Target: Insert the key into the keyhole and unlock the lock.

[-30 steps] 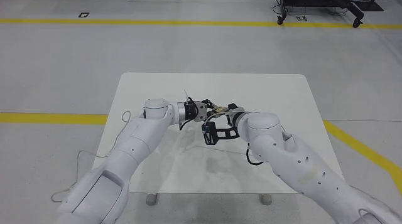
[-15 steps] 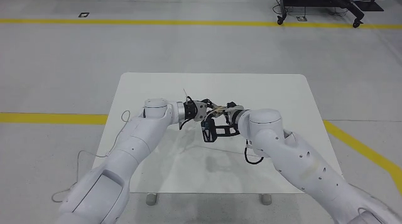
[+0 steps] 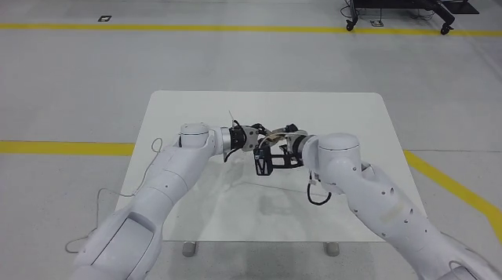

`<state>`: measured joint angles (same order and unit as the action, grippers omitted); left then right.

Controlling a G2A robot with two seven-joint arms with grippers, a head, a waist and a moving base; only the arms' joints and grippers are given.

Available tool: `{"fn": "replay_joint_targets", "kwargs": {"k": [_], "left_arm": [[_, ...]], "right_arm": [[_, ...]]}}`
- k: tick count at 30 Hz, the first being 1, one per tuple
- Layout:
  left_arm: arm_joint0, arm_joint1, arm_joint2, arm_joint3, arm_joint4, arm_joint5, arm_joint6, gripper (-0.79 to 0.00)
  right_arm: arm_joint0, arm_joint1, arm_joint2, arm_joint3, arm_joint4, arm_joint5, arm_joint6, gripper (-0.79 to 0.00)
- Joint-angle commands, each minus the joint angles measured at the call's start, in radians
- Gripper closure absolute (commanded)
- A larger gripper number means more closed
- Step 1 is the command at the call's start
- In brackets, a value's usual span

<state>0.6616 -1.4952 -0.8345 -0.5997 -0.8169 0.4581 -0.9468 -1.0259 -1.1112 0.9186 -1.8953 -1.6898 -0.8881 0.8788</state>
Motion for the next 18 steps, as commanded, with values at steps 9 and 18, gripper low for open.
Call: {"fn": "replay_joint_targets", "kwargs": {"k": [9, 18], "left_arm": [[-0.004, 0.004, -0.014, -0.02, 0.038, -0.099, -0.03, 0.0], [-0.004, 0.009, -0.023, -0.037, 0.083, -0.189, -0.062, 0.0]], "right_arm": [[-0.128, 0.036, 0.329, 0.065, 0.448, -0.002, -0.308, 0.0], [-0.198, 0.065, 0.421, 0.129, 0.607, -0.124, -0.303, 0.0]]}}
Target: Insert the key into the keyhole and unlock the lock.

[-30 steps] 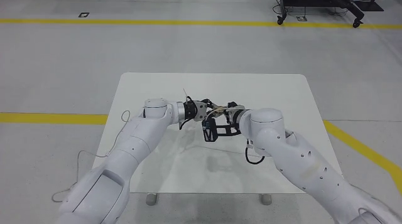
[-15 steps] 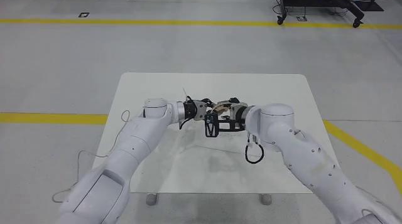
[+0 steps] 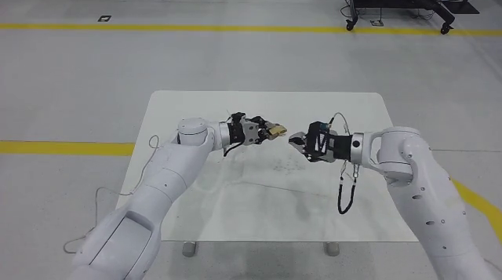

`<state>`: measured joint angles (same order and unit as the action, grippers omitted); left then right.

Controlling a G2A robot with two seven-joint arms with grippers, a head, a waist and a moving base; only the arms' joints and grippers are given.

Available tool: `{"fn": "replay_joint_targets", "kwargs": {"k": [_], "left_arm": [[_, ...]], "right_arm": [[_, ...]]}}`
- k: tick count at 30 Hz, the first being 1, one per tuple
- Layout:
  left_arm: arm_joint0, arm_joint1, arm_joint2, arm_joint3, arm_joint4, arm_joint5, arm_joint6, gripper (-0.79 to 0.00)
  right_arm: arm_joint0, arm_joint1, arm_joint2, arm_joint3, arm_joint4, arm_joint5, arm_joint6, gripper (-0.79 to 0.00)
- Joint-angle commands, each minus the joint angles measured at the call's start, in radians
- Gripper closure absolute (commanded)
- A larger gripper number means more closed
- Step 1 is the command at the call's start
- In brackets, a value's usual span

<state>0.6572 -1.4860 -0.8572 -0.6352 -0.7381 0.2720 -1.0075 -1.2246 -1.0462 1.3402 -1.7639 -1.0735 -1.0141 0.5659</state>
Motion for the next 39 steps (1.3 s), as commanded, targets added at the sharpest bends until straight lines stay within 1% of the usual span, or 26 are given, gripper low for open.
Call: {"fn": "replay_joint_targets", "kwargs": {"k": [1, 4, 6, 10, 13, 28, 31, 34, 39], "left_arm": [[-0.001, 0.0, 0.001, -0.005, 0.013, -0.011, -0.003, 0.0], [-0.001, 0.0, 0.004, -0.018, 0.04, -0.048, -0.002, 0.0], [-0.001, 0.001, 0.006, -0.029, 0.062, -0.088, 0.002, 0.0], [0.002, 0.005, 0.002, -0.051, 0.104, -0.168, 0.007, 0.0], [0.009, 0.008, -0.004, -0.068, 0.12, -0.204, 0.002, 0.0], [0.026, 0.011, -0.011, -0.104, 0.16, -0.213, -0.026, 0.0], [0.025, 0.011, -0.011, -0.106, 0.169, -0.22, -0.03, 0.0], [0.025, 0.012, -0.011, -0.122, 0.19, -0.262, -0.042, 0.0], [0.034, 0.014, -0.025, -0.132, 0.193, -0.303, -0.018, 0.0]], "right_arm": [[0.0, 0.0, -0.001, -0.002, -0.01, 0.002, 0.01, 0.0], [0.0, 0.0, -0.001, -0.002, -0.01, 0.002, 0.01, 0.0], [-0.018, -0.002, -0.014, 0.021, 0.067, 0.002, -0.059, 0.0], [-0.007, 0.008, -0.069, 0.075, 0.214, 0.002, -0.105, 0.0], [0.021, 0.017, -0.102, 0.131, 0.274, 0.002, -0.118, 0.0], [0.127, 0.036, -0.176, 0.297, 0.283, 0.002, -0.185, 0.0], [0.142, 0.037, -0.191, 0.307, 0.283, 0.002, -0.183, 0.0], [0.154, 0.039, -0.206, 0.308, 0.285, 0.002, -0.174, 0.0], [0.144, 0.055, -0.196, 0.246, 0.276, 0.002, -0.189, 0.0]]}}
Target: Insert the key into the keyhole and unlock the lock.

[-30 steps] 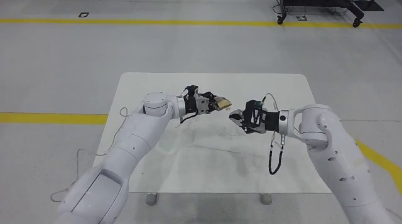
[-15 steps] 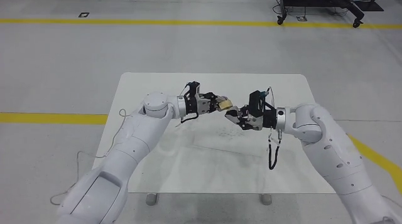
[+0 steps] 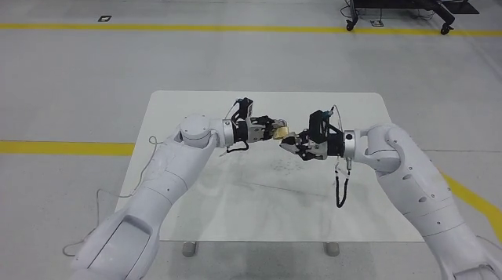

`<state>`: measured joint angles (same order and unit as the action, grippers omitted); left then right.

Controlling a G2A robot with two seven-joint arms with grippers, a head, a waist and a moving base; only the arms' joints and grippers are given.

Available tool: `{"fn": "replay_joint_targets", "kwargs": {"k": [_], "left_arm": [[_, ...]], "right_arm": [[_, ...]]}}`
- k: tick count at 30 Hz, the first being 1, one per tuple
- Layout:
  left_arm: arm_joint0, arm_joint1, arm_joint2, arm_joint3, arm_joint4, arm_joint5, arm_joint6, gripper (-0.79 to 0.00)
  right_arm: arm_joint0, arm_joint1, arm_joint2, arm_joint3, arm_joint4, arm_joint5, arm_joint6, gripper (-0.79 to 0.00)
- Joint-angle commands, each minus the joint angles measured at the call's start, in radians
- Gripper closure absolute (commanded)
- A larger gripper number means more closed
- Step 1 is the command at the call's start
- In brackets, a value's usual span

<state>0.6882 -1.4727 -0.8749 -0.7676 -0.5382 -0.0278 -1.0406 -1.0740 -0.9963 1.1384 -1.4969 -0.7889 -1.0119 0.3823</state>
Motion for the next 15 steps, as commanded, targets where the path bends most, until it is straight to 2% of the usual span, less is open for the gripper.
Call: {"fn": "replay_joint_targets", "kwargs": {"k": [1, 5, 6, 9, 13, 15], "left_arm": [[0.005, 0.001, -0.013, -0.001, -0.011, -0.009, 0.026, 0.0], [0.02, 0.003, -0.041, -0.004, -0.047, -0.009, 0.075, 0.0], [0.023, 0.003, -0.047, -0.006, -0.052, -0.007, 0.09, 0.0], [0.032, 0.003, -0.055, -0.016, -0.051, 0.002, 0.128, 0.0], [0.041, 0.005, -0.059, -0.034, -0.031, 0.006, 0.159, 0.0], [0.046, 0.005, -0.058, -0.042, -0.027, 0.01, 0.164, 0.0]], "right_arm": [[-0.015, 0.011, 0.014, -0.04, -0.02, 0.0, -0.012, -0.012], [-0.069, 0.033, 0.079, -0.113, -0.087, 0.0, -0.061, -0.095], [-0.085, 0.036, 0.101, -0.132, -0.123, 0.014, -0.07, -0.145], [-0.145, 0.041, 0.13, -0.221, -0.265, 0.109, -0.093, -0.154], [-0.201, 0.035, 0.113, -0.262, -0.385, 0.225, -0.193, -0.243], [-0.209, 0.029, 0.087, -0.278, -0.455, 0.283, -0.232, -0.215]]}}
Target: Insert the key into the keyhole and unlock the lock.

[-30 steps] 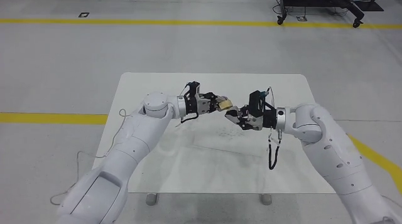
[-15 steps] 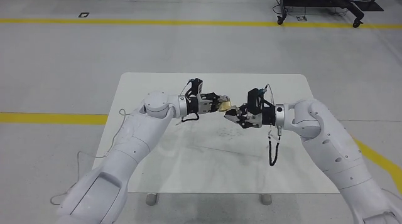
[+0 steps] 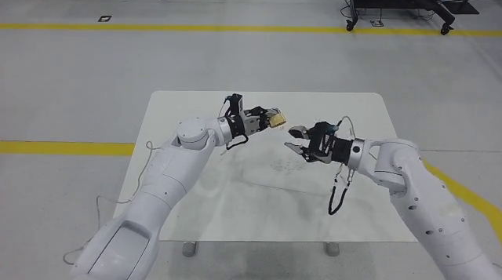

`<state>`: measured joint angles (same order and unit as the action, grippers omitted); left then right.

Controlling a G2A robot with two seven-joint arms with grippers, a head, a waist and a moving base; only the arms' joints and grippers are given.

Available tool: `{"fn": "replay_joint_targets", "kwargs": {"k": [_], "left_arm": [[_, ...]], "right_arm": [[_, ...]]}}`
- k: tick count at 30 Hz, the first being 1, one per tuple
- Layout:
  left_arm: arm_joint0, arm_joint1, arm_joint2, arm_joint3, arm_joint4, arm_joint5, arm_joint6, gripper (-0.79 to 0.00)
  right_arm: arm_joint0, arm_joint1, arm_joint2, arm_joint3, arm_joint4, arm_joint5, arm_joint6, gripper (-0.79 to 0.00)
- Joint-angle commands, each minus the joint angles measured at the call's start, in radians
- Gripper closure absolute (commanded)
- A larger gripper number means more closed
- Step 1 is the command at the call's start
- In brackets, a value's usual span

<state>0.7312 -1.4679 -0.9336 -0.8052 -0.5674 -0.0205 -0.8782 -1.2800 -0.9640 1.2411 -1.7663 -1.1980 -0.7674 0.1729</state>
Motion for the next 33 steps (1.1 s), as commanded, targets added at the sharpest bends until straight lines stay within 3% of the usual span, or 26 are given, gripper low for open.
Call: {"fn": "replay_joint_targets", "kwargs": {"k": [1, 4, 9, 13, 16, 19, 21, 28, 33], "left_arm": [[0.004, 0.0, 0.001, -0.008, 0.006, 0.006, 0.002, 0.0], [0.008, -0.001, 0.002, -0.016, 0.013, 0.012, 0.002, 0.0], [0.012, 0.0, -0.003, -0.023, 0.016, 0.018, -0.001, 0.0], [0.014, 0.0, -0.008, -0.027, 0.016, 0.021, -0.005, 0.0], [0.015, 0.0, -0.01, -0.028, 0.018, 0.025, -0.008, 0.0], [0.015, 0.0, -0.012, -0.03, 0.021, 0.027, -0.011, 0.0], [0.016, 0.0, -0.012, -0.031, 0.024, 0.028, -0.013, 0.0], [0.017, -0.001, -0.008, -0.037, 0.042, 0.018, -0.024, 0.0], [0.019, -0.001, -0.006, -0.05, 0.067, -0.019, -0.027, 0.0]], "right_arm": [[-0.006, -0.006, -0.031, -0.011, -0.079, 0.069, -0.04, -0.231], [-0.004, -0.015, -0.07, -0.011, -0.167, 0.159, -0.075, -0.289], [-0.02, -0.026, -0.114, -0.035, -0.307, 0.311, -0.072, -0.28], [-0.034, -0.03, -0.129, -0.053, -0.355, 0.358, -0.055, -0.283], [-0.043, -0.032, -0.13, -0.062, -0.373, 0.378, -0.045, -0.231], [-0.05, -0.034, -0.128, -0.068, -0.38, 0.39, -0.033, -0.022], [-0.052, -0.036, -0.126, -0.071, -0.377, 0.395, -0.026, 0.0], [-0.063, -0.044, -0.108, -0.054, -0.271, 0.398, -0.038, 0.0], [-0.064, -0.051, -0.067, 0.061, 0.03, 0.272, -0.198, 0.0]]}}
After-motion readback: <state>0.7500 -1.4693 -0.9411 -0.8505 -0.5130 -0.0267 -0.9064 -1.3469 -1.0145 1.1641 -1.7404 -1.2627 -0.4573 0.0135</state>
